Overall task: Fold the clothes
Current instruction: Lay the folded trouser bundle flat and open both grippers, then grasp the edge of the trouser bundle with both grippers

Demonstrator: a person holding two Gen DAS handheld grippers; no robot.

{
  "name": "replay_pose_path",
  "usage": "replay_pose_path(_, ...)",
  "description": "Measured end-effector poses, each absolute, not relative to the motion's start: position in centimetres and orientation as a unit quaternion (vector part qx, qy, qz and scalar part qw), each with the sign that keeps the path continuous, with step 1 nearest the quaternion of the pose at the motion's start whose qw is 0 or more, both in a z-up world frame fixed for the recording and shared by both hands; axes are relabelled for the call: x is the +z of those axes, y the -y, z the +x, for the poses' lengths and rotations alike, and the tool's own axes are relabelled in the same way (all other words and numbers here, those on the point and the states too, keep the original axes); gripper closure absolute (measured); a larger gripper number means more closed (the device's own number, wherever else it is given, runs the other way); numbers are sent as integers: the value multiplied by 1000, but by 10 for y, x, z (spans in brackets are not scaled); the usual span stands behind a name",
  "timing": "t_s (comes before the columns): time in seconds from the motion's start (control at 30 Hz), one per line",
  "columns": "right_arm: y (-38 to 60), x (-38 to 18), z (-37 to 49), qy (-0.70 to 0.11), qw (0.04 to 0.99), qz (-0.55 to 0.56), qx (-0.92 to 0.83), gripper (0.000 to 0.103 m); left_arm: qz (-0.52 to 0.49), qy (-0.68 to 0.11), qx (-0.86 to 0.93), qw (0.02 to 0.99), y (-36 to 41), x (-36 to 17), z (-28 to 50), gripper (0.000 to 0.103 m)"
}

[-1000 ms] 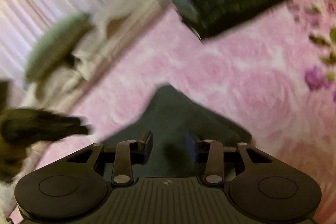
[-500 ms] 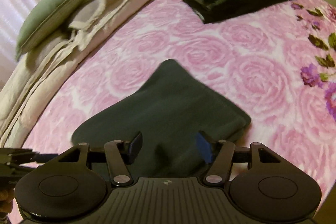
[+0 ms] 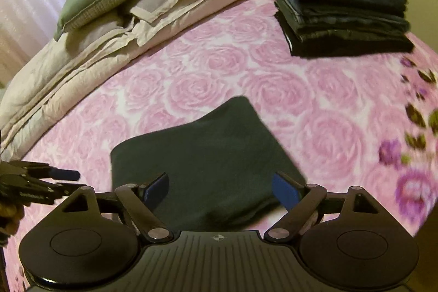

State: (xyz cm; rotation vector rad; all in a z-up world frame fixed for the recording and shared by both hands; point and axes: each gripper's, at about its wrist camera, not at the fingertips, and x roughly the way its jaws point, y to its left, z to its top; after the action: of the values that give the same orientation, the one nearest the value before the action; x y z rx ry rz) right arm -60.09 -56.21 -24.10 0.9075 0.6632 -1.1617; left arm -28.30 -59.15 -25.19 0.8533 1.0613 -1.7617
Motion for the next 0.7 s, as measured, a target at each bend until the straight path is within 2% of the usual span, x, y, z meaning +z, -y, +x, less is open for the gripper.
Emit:
replay_pose_path(0.37, 709, -330, -660, -352, 721, 460, -380, 17, 349, -487, -625, 500, 632, -294, -298, 43)
replay_pose_path(0.57, 741, -373, -664, -337, 731, 510, -303, 18, 353, -502, -609, 502, 638, -311, -300, 36)
replay_pose_path(0.7, 752, -386, -657, -335, 733, 525, -274, 18, 319, -534, -605, 497, 637, -316, -289, 37)
